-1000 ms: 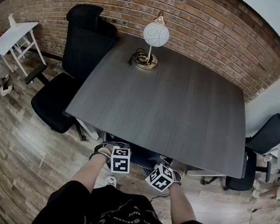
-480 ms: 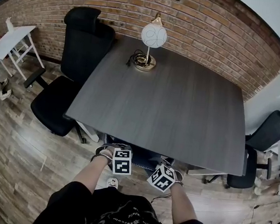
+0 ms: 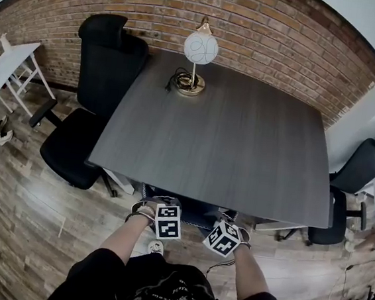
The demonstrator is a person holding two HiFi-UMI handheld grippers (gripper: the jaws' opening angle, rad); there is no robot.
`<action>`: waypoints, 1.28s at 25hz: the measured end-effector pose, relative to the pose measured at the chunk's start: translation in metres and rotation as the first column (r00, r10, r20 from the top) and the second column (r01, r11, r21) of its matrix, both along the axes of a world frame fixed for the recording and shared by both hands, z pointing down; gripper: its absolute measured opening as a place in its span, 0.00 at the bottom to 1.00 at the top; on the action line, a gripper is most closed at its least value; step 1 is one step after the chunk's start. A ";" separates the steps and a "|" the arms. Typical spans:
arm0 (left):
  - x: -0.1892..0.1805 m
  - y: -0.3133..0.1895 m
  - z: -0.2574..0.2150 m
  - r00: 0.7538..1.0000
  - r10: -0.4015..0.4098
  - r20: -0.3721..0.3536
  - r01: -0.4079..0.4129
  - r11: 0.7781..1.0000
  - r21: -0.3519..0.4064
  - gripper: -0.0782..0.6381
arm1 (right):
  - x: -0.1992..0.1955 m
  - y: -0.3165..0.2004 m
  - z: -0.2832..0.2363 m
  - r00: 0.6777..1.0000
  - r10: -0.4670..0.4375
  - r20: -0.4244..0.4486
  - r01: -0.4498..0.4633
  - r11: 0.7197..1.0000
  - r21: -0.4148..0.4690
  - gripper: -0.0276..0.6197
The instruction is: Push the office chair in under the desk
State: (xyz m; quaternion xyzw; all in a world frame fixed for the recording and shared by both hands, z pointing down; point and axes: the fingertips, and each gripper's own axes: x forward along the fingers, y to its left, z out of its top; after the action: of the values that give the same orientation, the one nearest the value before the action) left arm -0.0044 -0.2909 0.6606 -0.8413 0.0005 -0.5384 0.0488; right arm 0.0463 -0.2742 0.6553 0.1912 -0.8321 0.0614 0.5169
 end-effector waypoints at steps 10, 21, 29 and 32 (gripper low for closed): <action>-0.002 0.004 -0.001 0.998 0.055 -0.019 -0.056 0.998 -0.010 0.32 | -0.008 -0.002 -0.009 0.991 0.119 0.062 -0.118 0.993 -0.010 0.42; -0.023 0.002 -0.035 0.978 -0.097 -0.183 0.077 0.990 -0.116 0.43 | -0.017 0.000 -0.055 0.938 0.278 0.206 -0.291 0.956 0.035 0.42; -0.034 -0.008 -0.095 0.815 -0.348 -0.464 0.294 0.937 -0.187 0.44 | -0.010 -0.008 -0.102 0.808 0.434 0.399 -0.517 0.847 0.124 0.42; -0.035 -0.016 -0.120 0.703 -0.431 -0.566 0.366 0.901 -0.231 0.44 | -0.008 -0.011 -0.118 0.768 0.460 0.447 -0.578 0.798 0.171 0.42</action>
State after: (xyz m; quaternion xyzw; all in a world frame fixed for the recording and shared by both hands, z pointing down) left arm -0.0395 -0.3065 0.5408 -0.9493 0.1707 -0.2380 -0.1141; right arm 0.0384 -0.2853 0.5376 0.4759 -0.8289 0.1132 0.2713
